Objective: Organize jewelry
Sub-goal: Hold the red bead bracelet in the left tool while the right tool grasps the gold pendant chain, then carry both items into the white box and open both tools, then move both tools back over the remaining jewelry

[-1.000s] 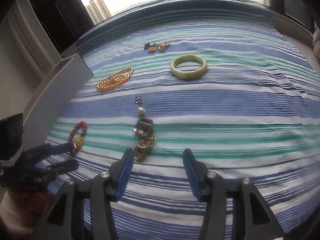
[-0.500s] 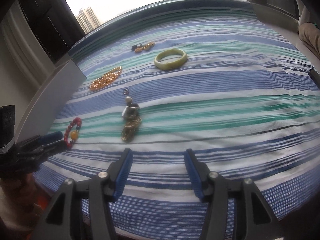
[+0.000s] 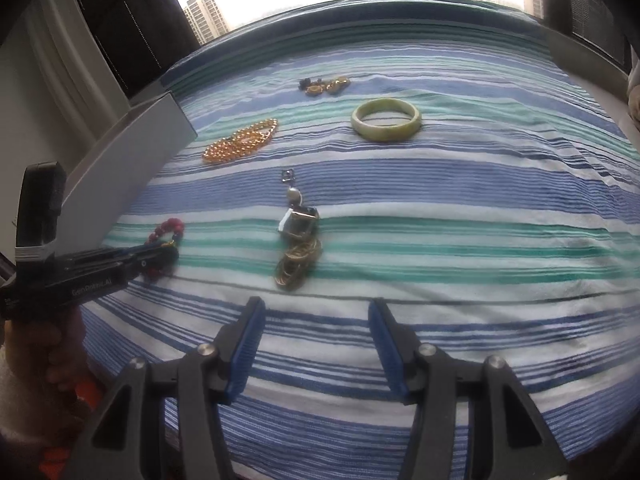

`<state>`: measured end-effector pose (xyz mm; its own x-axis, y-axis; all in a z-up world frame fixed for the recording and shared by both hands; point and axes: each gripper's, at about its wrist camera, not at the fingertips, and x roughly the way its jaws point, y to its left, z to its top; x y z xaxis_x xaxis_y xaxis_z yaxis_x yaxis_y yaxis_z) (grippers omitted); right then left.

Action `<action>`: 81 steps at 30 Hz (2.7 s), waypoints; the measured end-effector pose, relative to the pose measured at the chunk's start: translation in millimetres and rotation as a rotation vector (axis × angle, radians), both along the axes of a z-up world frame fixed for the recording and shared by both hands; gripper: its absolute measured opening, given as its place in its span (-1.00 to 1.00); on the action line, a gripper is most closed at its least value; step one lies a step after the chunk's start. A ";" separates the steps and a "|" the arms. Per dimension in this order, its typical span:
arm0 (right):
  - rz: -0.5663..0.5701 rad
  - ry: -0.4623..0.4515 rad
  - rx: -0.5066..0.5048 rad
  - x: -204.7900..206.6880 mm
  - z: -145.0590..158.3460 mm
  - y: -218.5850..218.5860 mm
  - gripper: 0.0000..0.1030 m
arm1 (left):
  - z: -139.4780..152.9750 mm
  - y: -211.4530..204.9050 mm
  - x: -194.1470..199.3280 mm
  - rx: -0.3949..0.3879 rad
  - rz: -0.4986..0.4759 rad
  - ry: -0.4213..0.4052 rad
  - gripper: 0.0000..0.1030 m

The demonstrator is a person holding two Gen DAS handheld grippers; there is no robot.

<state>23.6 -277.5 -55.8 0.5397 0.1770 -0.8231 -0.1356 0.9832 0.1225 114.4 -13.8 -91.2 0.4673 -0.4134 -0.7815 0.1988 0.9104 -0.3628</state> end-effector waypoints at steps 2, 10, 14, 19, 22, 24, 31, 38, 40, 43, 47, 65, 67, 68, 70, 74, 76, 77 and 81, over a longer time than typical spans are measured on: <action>0.015 -0.006 -0.023 14.0 -5.9 10.0 0.06 | 3.5 7.2 -5.6 -0.046 0.014 0.002 -0.71; 0.007 -0.004 -0.058 31.0 -7.6 20.2 -0.62 | 32.9 30.5 -22.5 -0.112 0.043 -0.048 -0.71; 0.014 -0.029 -0.002 25.4 23.4 12.2 -0.63 | 52.1 47.5 -33.4 -0.152 0.066 -0.072 -0.71; 0.061 -0.051 0.077 28.7 64.2 12.8 -0.69 | 77.8 78.1 -47.0 -0.238 0.116 -0.093 -0.71; 0.085 -0.054 0.115 35.1 80.0 17.9 -0.69 | 94.1 96.3 -56.2 -0.259 0.156 -0.122 -0.71; 0.104 -0.060 0.143 38.6 90.4 25.1 -0.70 | 106.1 112.2 -63.7 -0.280 0.187 -0.141 -0.71; 0.274 -0.141 0.209 60.2 150.7 88.2 -0.88 | 171.8 185.4 -95.1 -0.337 0.319 -0.272 -0.70; 0.482 -0.215 0.241 90.2 201.7 188.9 -0.88 | 206.2 266.5 -124.0 -0.195 0.530 -0.349 -0.70; 0.542 -0.216 0.261 94.7 208.3 221.6 -0.88 | 202.9 287.7 -130.2 -0.169 0.589 -0.340 -0.71; 0.634 -0.203 0.276 98.8 206.7 271.7 -0.88 | 186.9 312.4 -136.1 -0.123 0.673 -0.308 -0.71; 0.709 -0.121 0.260 113.4 174.7 333.5 -0.88 | 152.8 335.0 -137.0 -0.072 0.759 -0.226 -0.71; 0.639 -0.109 0.139 124.0 120.9 343.4 0.07 | 114.8 318.6 -137.5 0.102 0.822 -0.164 0.47; 0.616 -0.180 0.106 111.6 136.6 320.9 0.34 | 126.8 297.6 -132.7 0.096 0.770 -0.210 0.57; 0.602 -0.208 0.088 105.9 139.8 308.4 0.44 | 131.4 285.6 -128.5 0.092 0.738 -0.231 0.63; 0.563 -0.234 0.034 95.5 134.8 282.5 0.48 | 136.7 257.4 -118.8 0.086 0.663 -0.264 0.69; 0.456 -0.227 -0.100 77.8 101.9 226.4 0.48 | 131.0 192.6 -91.2 0.075 0.481 -0.271 0.76; 0.388 -0.214 -0.154 68.2 79.9 194.1 0.48 | 117.9 159.0 -78.1 0.071 0.397 -0.248 0.76; 0.350 -0.210 -0.177 63.4 68.0 177.3 0.48 | 109.3 142.7 -71.4 0.068 0.360 -0.235 0.76; 0.168 -0.172 -0.292 47.2 21.6 109.7 0.48 | 64.6 82.4 -45.4 0.084 0.244 -0.177 0.77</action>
<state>70.8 -167.8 -34.2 0.6576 0.0459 -0.7519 -0.2917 0.9358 -0.1980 69.0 68.6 -26.6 0.6766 -0.2099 -0.7058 0.0238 0.9642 -0.2639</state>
